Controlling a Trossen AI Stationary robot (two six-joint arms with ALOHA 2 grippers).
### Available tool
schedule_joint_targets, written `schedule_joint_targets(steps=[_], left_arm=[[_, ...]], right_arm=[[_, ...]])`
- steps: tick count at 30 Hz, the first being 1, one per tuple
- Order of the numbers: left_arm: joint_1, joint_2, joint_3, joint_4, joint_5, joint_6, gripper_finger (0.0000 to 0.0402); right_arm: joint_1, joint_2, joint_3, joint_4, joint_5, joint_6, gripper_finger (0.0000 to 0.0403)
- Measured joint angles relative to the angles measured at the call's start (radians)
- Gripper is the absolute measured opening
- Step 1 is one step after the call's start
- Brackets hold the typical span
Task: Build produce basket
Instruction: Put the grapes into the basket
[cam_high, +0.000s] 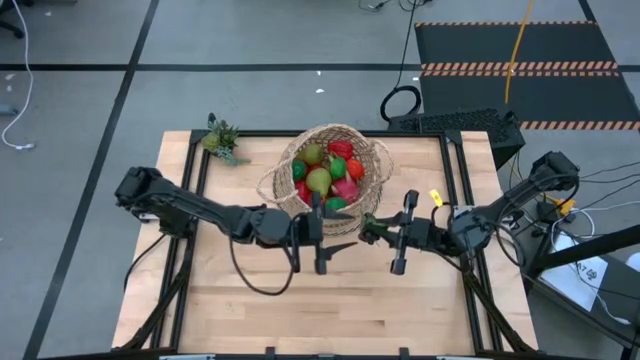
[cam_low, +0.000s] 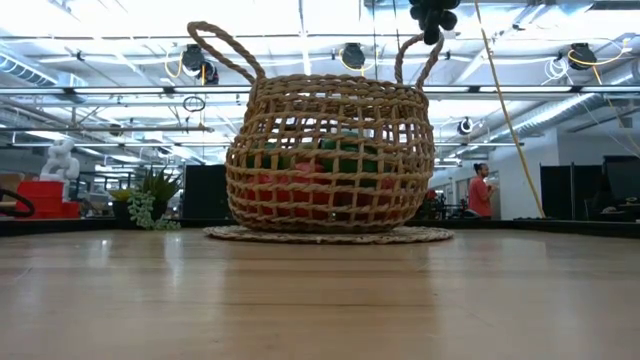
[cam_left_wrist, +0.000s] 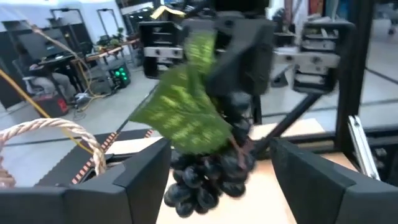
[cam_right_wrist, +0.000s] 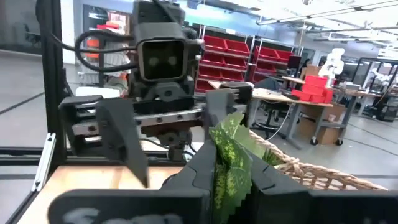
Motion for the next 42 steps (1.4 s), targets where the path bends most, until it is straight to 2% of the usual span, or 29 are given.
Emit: schedule_joint_targets(steps=[13, 18, 25, 42], left_arm=[[0.015, 0.033, 0.0, 0.061, 0.034, -0.006, 0.0201], [0.015, 0.033, 0.0, 0.064, 0.045, 0.039, 0.0176], [0.008, 0.054, 0.0, 0.126, 0.045, 0.134, 0.0173], [0.006, 0.06, -0.001, 0.156, 0.041, 0.196, 0.0172]], right_arm=[[-0.002, 0.033, 0.0, 0.052, 0.0, -0.044, 0.002], [-0.002, 0.033, 0.0, 0.06, 0.0, -0.044, 0.002], [-0.003, 0.033, -0.001, 0.061, 0.001, -0.044, 0.002], [-0.003, 0.033, -0.001, 0.061, 0.005, -0.044, 0.002]])
